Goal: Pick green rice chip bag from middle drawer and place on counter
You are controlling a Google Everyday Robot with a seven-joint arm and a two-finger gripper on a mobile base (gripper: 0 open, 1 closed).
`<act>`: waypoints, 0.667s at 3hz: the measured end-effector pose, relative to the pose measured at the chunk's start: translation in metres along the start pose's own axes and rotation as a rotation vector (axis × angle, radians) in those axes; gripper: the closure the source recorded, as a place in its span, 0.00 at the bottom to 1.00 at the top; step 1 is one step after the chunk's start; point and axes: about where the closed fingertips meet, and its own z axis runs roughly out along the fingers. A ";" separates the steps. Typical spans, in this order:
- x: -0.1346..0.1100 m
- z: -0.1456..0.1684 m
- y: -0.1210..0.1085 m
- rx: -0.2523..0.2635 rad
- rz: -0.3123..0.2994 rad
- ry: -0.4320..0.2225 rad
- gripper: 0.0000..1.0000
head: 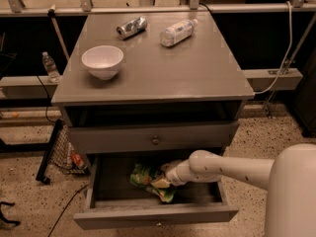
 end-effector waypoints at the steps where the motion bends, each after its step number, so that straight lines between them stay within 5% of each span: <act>1: 0.000 0.000 0.000 0.000 0.000 0.000 0.58; 2: 0.000 0.000 0.000 0.000 0.000 0.000 0.28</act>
Offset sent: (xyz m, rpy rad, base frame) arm -0.0054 0.0082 0.0732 -0.0539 -0.1932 0.0544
